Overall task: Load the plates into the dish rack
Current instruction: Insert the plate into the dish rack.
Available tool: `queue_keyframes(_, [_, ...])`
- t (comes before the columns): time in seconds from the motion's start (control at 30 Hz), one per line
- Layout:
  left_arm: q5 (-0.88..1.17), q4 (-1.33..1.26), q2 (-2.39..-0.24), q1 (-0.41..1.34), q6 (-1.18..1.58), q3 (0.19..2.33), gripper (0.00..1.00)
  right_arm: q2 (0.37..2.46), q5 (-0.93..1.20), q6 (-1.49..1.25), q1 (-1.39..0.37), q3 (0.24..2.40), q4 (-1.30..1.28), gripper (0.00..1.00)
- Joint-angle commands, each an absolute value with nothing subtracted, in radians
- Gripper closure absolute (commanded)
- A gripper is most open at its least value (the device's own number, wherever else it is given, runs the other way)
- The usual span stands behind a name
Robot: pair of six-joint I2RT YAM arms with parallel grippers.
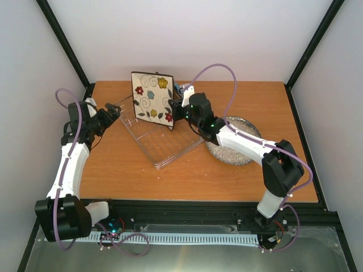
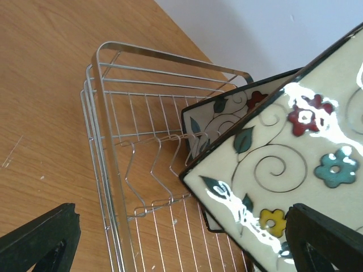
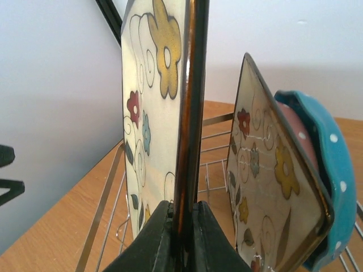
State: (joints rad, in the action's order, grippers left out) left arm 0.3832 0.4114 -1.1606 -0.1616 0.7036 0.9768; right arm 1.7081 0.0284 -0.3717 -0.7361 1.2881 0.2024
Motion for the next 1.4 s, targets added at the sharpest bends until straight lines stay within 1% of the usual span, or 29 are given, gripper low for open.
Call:
queue_keyframes(0.0, [0.353, 0.367, -1.121, -0.166, 0.750, 0.937, 0.00, 1.603, -0.025, -0.318, -0.757, 1.387, 0.532, 0.97])
queue_keyframes(0.4, [0.335, 0.407, -1.079, -0.166, 0.725, 0.893, 0.00, 1.654, -0.156, -0.196, -0.804, 1.377, 0.654, 0.97])
queue_keyframes(0.97, [0.328, 0.401, -1.039, -0.165, 0.698, 0.810, 0.00, 1.791, -0.249, -0.128, -0.827, 1.421, 0.763, 0.97])
queue_keyframes(1.17, [0.313, 0.412, -1.041, -0.165, 0.677, 0.808, 0.00, 1.841, -0.252, -0.123, -0.828, 1.461, 0.762, 0.97])
queue_keyframes(1.37, [0.314, 0.402, -1.054, -0.165, 0.676, 0.812, 0.00, 1.848, -0.251, -0.105, -0.827, 1.490, 0.734, 0.97])
